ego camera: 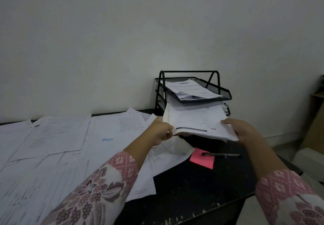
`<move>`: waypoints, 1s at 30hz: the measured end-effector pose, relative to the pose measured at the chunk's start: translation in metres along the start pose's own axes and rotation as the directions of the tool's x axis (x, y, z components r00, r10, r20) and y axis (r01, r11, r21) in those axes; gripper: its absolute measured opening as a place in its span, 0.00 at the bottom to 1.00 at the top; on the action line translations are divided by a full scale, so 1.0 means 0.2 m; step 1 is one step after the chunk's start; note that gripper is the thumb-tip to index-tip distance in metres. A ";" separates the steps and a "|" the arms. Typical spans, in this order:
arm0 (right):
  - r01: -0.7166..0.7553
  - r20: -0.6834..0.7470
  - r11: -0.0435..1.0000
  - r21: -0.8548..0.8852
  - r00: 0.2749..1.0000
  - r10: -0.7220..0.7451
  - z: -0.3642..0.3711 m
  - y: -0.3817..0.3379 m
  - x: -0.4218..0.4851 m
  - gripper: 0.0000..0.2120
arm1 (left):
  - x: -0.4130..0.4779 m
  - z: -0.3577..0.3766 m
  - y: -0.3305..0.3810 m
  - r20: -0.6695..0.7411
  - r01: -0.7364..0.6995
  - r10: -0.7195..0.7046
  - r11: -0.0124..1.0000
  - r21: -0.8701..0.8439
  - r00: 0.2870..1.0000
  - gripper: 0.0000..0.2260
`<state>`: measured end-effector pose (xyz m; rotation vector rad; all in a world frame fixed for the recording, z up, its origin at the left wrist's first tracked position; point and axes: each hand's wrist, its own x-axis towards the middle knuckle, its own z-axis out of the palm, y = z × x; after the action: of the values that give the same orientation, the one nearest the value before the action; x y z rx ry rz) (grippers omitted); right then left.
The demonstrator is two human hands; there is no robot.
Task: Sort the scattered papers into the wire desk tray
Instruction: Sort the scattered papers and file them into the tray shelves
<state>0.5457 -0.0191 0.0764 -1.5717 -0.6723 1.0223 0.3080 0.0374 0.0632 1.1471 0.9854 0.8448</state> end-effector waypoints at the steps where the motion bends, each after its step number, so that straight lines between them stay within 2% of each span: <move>1: -0.009 0.008 0.997 0.083 1.000 0.008 -0.01 0.00 0.00 0.03 | 0.01 0.02 0.00 -0.022 -0.002 0.002 1.000 -0.010 1.000 0.14; 3: -0.009 0.027 0.966 0.258 1.000 0.002 -0.02 0.01 0.00 0.03 | 0.05 0.07 0.00 -0.050 -0.008 0.007 1.000 -0.029 0.999 0.16; 5: 0.015 0.033 0.934 0.358 0.999 -0.028 -0.01 0.01 0.00 0.04 | 0.08 0.11 0.00 -0.078 -0.021 0.016 0.998 -0.062 0.997 0.18; 8: 0.044 0.033 0.904 0.426 0.997 -0.064 0.02 0.04 0.02 0.05 | 0.10 0.17 0.01 -0.103 -0.038 0.025 0.991 -0.128 0.994 0.18; 12: 0.056 0.041 0.874 0.482 0.995 -0.086 0.09 0.08 0.08 0.08 | 0.10 0.21 0.03 -0.048 -0.052 0.044 0.986 -0.160 0.998 0.14; 14: 0.086 -0.011 0.875 0.476 0.996 -0.091 0.11 0.07 0.11 0.09 | 0.13 0.20 0.02 -0.033 -0.069 0.067 0.995 -0.071 0.997 0.14; 16: 0.107 -0.048 0.875 0.472 0.994 -0.095 0.11 0.05 0.14 0.09 | 0.15 0.18 0.00 -0.076 -0.141 0.151 0.983 0.122 0.986 0.16; 18: 0.132 -0.083 0.876 0.464 0.991 -0.106 0.12 0.03 0.18 0.09 | 0.20 0.15 -0.04 -0.105 -0.213 0.262 0.917 0.337 0.959 0.24; 20: 0.172 -0.127 0.870 0.461 0.984 -0.127 0.13 -0.01 0.22 0.07 | 0.21 0.13 -0.06 -0.046 -0.301 0.362 0.834 0.462 0.931 0.23; 22: 0.204 -0.153 0.870 0.449 0.977 -0.150 0.15 -0.05 0.26 0.07 | 0.20 0.11 -0.08 0.045 -0.379 0.415 0.776 0.504 0.909 0.18; 25: 0.220 -0.179 0.879 0.422 0.971 -0.157 0.17 -0.09 0.33 0.06 | 0.23 0.09 -0.12 0.124 -0.446 0.455 0.719 0.533 0.882 0.19; 26: 0.218 -0.194 0.883 0.415 0.970 -0.148 0.18 -0.10 0.34 0.08 | 0.25 0.09 -0.13 0.127 -0.444 0.456 0.701 0.558 0.881 0.20; 28: 0.214 -0.201 0.908 0.360 0.968 -0.148 0.19 -0.12 0.38 0.04 | 0.27 0.09 -0.15 0.106 -0.413 0.440 0.694 0.590 0.892 0.24; 30: 0.215 -0.203 0.930 0.299 0.966 -0.158 0.21 -0.12 0.42 0.11 | 0.29 0.09 -0.16 0.089 -0.391 0.424 0.708 0.588 0.901 0.26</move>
<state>0.5509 0.0767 0.0765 -1.2700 -0.4959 0.7937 0.3453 0.0773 0.0235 1.9553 1.0947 0.9448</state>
